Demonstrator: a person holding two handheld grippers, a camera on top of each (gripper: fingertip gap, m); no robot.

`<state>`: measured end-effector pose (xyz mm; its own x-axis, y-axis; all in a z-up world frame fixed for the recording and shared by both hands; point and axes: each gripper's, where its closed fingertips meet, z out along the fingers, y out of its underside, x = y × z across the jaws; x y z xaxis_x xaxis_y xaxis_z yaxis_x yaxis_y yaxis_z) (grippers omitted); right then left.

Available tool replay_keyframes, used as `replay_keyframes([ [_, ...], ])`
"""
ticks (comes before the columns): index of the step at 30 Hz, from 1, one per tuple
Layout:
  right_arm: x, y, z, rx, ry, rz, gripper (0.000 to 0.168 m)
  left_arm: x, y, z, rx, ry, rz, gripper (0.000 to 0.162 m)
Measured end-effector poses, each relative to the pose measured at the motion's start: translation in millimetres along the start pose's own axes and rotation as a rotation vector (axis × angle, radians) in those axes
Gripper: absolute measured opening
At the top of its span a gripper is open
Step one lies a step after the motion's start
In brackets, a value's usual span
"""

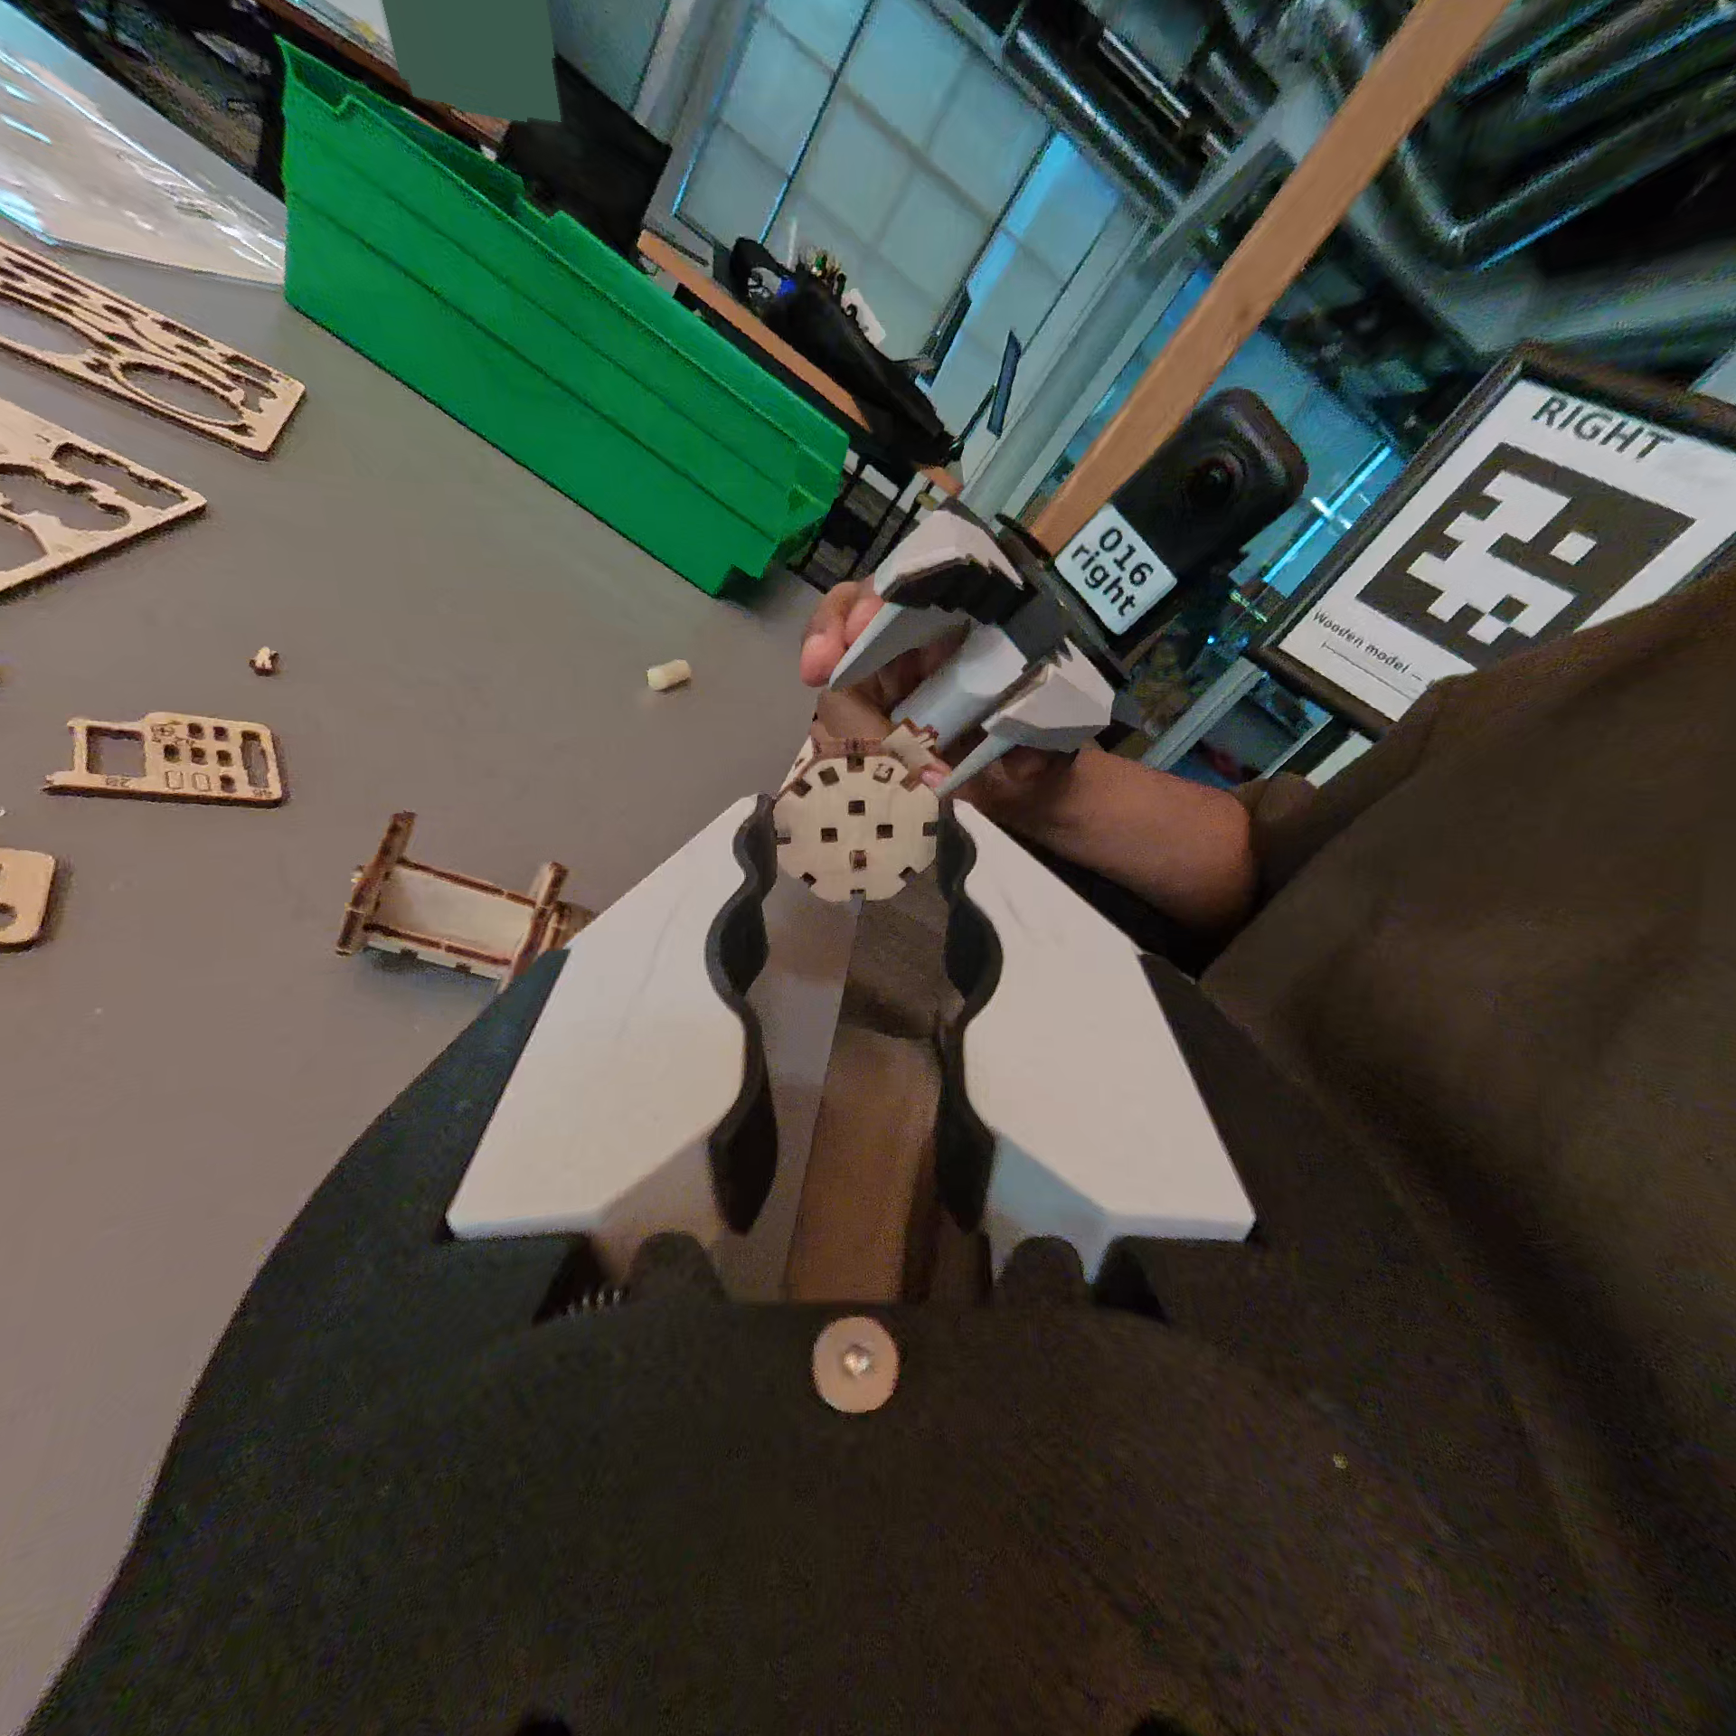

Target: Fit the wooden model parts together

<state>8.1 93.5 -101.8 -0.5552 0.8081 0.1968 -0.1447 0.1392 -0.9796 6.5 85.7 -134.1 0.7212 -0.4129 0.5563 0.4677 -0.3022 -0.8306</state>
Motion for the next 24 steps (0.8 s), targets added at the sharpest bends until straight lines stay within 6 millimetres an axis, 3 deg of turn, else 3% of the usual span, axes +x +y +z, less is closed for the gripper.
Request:
replay_keyframes([
  [9,-18,0,0,-0.004,-0.088,-0.003,0.013,12,7,4,-0.026,0.059,-0.018,0.030],
  [13,-27,6,2,-0.035,-0.137,-0.010,0.016,15,8,6,-0.032,0.063,-0.002,0.030],
  [18,-30,6,2,-0.043,-0.143,-0.043,0.009,20,16,9,-0.072,0.065,0.049,0.030],
  [24,-24,-5,-3,0.009,-0.148,0.035,0.009,15,19,9,-0.092,0.032,0.063,0.030],
])
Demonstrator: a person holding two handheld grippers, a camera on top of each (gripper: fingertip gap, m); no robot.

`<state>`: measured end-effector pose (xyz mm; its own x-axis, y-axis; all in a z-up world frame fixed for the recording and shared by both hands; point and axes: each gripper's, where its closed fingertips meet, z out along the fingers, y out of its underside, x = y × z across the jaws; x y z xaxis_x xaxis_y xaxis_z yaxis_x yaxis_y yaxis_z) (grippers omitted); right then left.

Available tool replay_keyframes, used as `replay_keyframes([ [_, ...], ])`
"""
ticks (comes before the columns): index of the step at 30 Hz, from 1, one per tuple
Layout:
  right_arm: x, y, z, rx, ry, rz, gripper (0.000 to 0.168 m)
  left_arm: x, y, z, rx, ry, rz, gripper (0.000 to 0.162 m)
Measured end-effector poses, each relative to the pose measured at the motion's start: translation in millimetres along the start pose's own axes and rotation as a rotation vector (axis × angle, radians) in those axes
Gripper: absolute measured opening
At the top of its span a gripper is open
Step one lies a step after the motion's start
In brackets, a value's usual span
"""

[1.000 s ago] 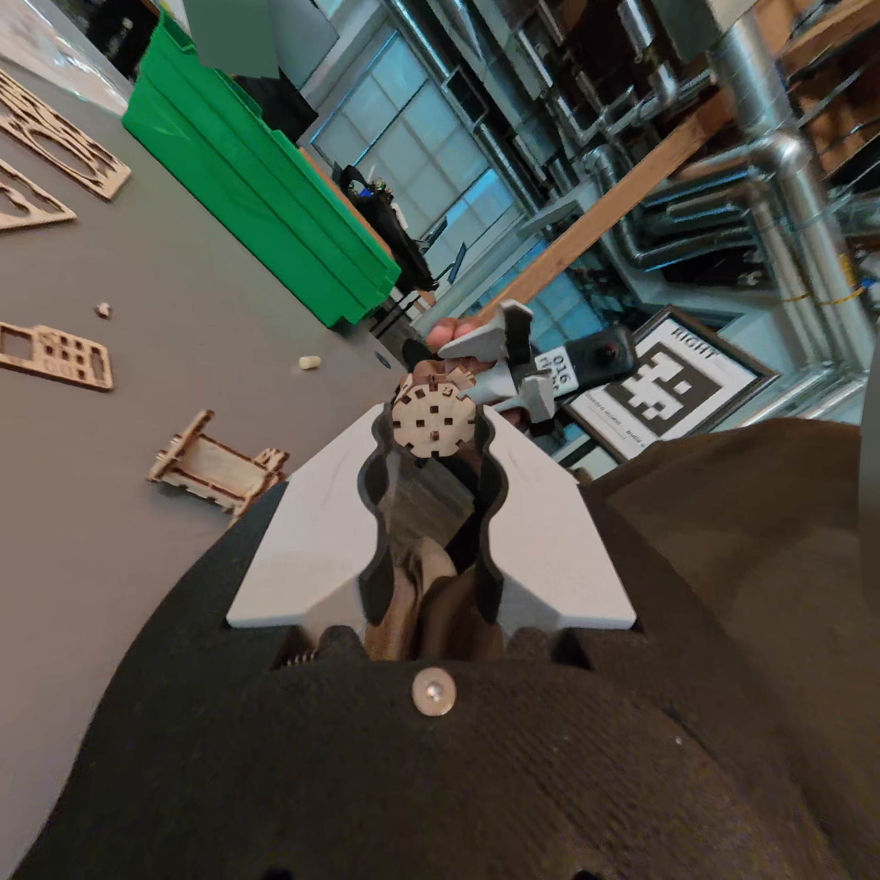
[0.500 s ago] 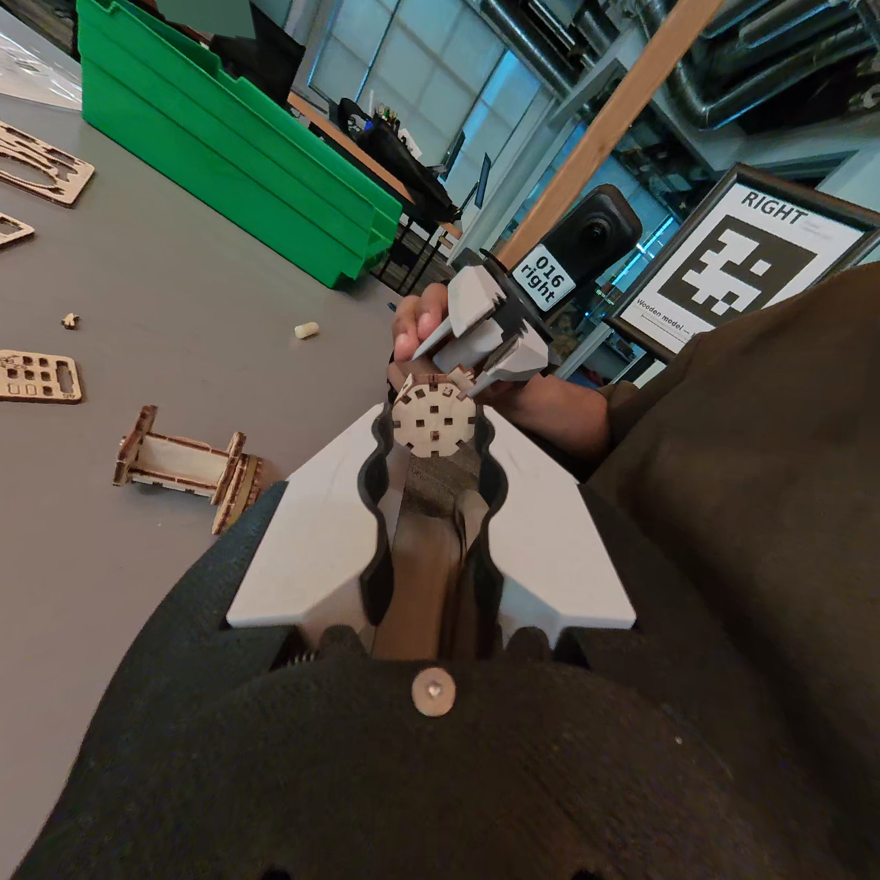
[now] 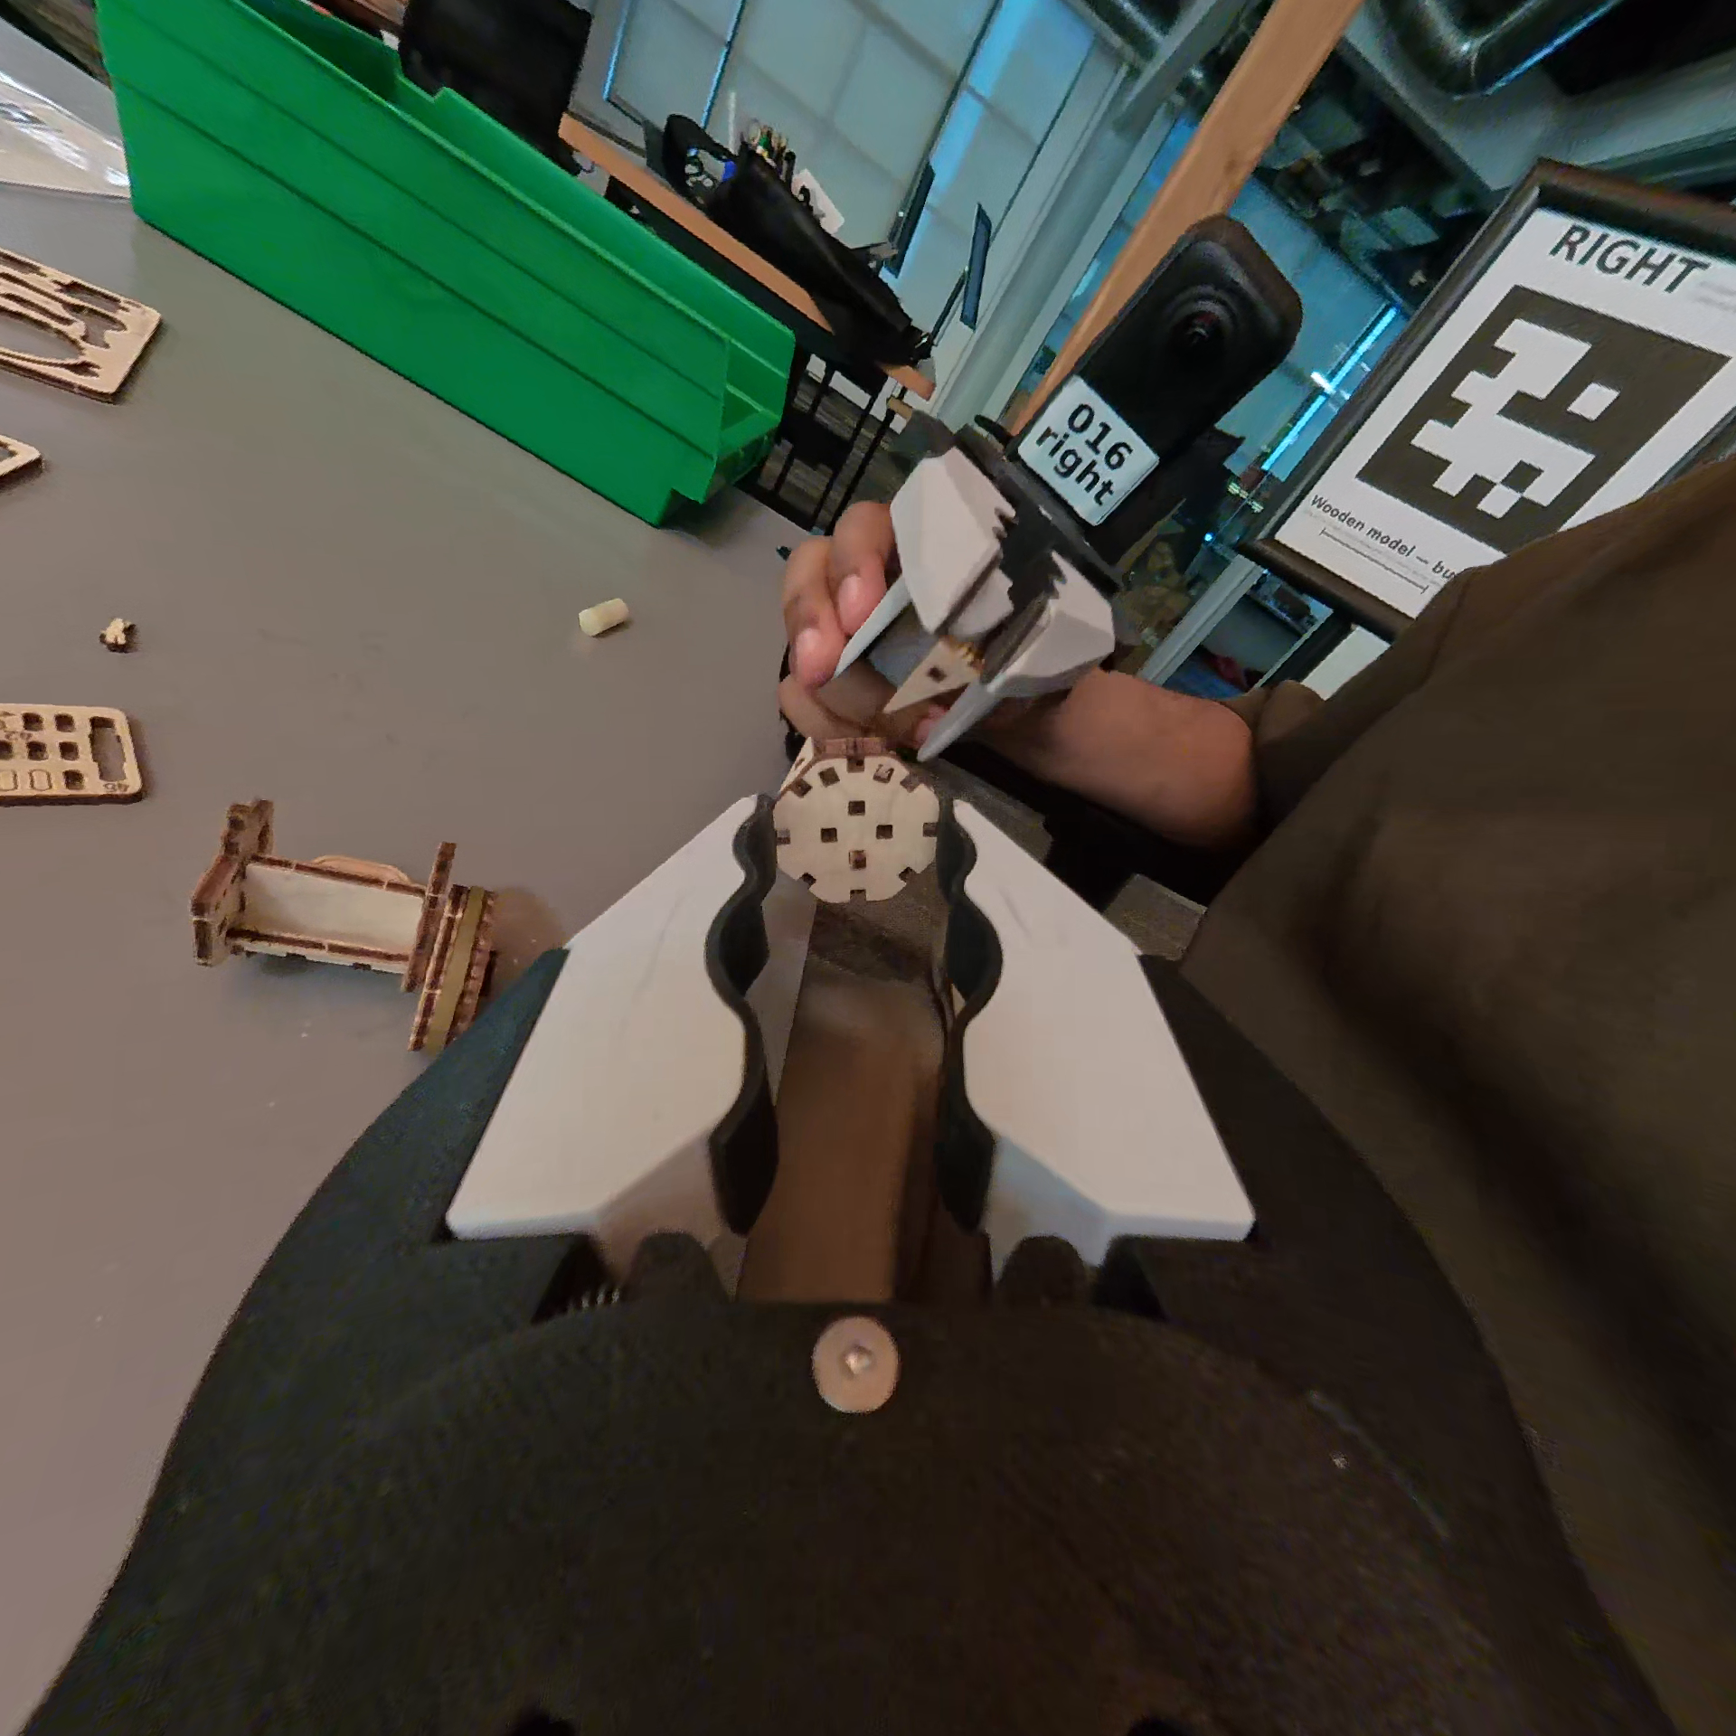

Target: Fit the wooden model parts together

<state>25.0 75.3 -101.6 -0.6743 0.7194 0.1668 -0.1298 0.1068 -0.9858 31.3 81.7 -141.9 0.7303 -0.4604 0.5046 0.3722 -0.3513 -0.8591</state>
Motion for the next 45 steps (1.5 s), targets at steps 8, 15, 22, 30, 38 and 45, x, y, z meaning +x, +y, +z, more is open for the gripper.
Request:
replay_keyframes([
  [8,-6,18,6,-0.117,-0.028,-0.006,0.009,-4,3,1,-0.015,-0.016,-0.018,0.030],
  [15,-6,23,8,-0.154,-0.014,-0.027,0.009,-2,3,2,-0.018,-0.003,-0.025,0.030],
  [22,-8,22,8,-0.141,-0.023,-0.028,0.009,0,3,2,-0.014,0.011,-0.040,0.030],
  [30,-10,19,7,-0.114,-0.034,-0.011,0.009,4,1,1,0.000,0.045,-0.065,0.030],
  [38,-9,14,7,-0.089,-0.024,-0.006,0.015,8,-1,1,0.015,0.092,-0.127,0.030],
  [45,-2,4,3,-0.036,0.004,0.011,0.020,3,-2,0,0.025,0.091,-0.188,0.029],
])
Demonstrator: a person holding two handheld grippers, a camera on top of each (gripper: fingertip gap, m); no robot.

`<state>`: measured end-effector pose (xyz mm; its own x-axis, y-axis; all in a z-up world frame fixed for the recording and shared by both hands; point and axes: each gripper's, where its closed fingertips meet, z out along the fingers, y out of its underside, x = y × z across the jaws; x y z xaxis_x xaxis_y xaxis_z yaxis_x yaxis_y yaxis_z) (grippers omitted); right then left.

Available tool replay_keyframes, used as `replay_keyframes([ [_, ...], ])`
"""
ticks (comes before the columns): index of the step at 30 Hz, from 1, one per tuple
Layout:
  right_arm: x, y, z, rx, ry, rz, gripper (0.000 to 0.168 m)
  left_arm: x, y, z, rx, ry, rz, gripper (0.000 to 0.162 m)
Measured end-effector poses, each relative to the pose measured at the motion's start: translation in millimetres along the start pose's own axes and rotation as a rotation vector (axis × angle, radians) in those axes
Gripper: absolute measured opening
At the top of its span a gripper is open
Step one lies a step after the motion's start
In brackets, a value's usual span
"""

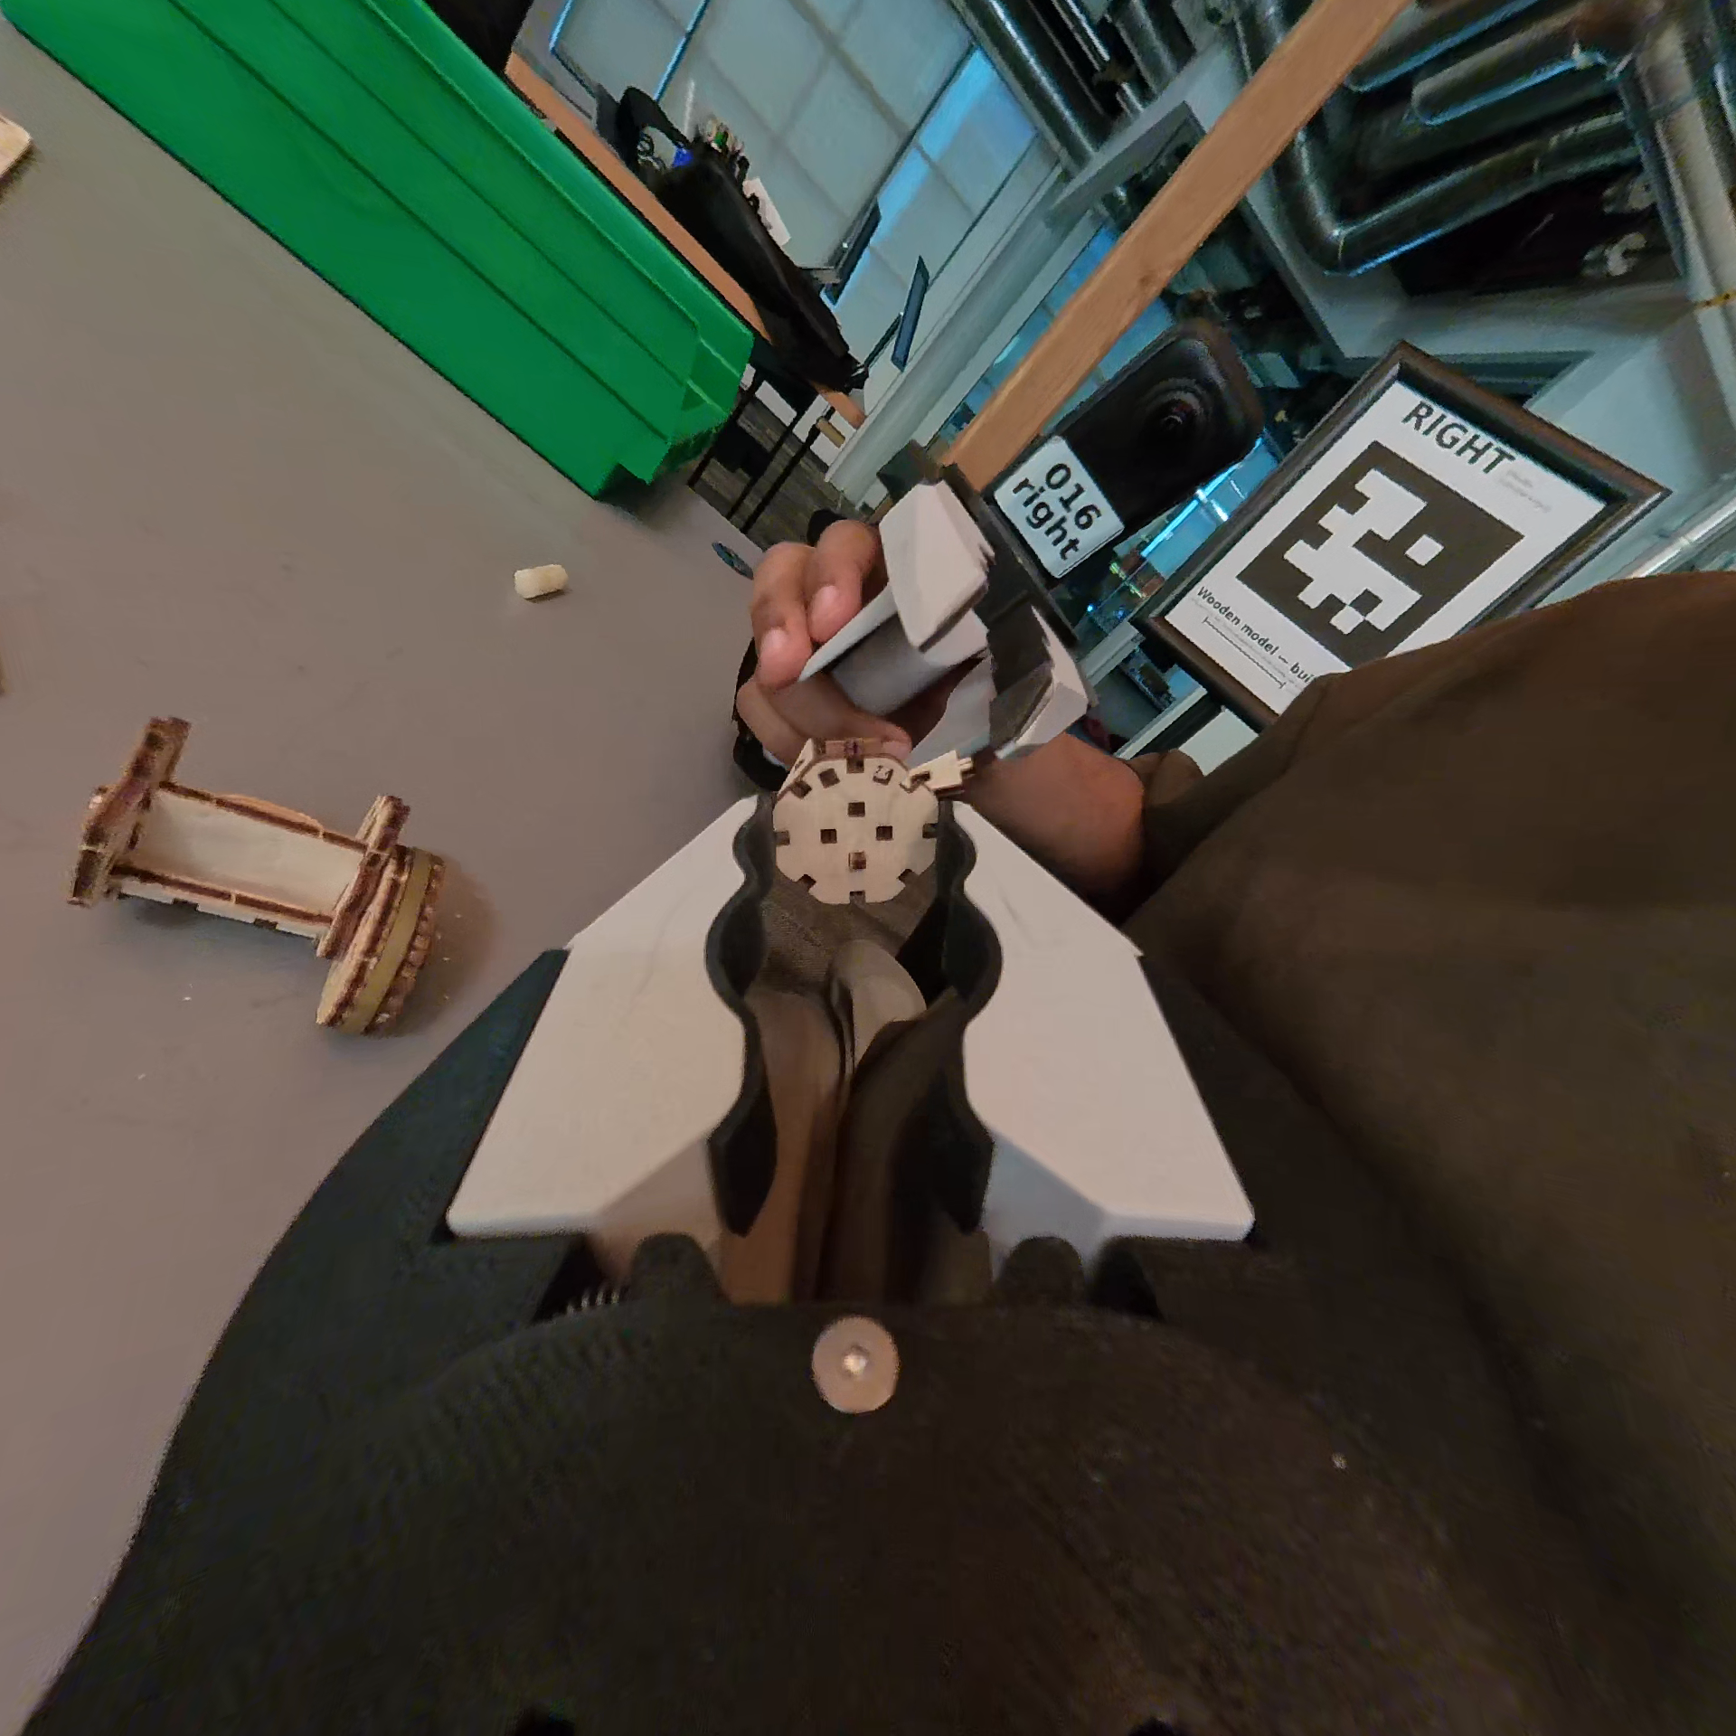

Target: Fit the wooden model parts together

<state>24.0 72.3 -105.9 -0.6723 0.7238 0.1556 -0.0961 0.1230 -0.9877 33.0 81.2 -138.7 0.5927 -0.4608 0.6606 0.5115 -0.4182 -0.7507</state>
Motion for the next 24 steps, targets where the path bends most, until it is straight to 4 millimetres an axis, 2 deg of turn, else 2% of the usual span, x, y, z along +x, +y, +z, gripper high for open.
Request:
replay_keyframes([
  [8,21,4,-16,-0.038,0.090,-0.058,0.019,-16,-11,-8,0.070,-0.053,-0.087,0.030],
  [15,6,19,-5,-0.119,0.043,-0.135,0.020,-14,-11,-9,0.075,-0.023,-0.119,0.030],
  [18,1,20,-2,-0.117,0.028,-0.133,0.014,-11,-6,-5,0.047,-0.017,-0.109,0.029],
  [20,2,18,-2,-0.108,0.032,-0.138,0.001,-11,-2,-3,0.021,-0.028,-0.090,0.029],
  [24,8,2,-10,-0.016,0.035,-0.061,0.001,-13,1,-2,0.000,-0.053,-0.063,0.029],
])
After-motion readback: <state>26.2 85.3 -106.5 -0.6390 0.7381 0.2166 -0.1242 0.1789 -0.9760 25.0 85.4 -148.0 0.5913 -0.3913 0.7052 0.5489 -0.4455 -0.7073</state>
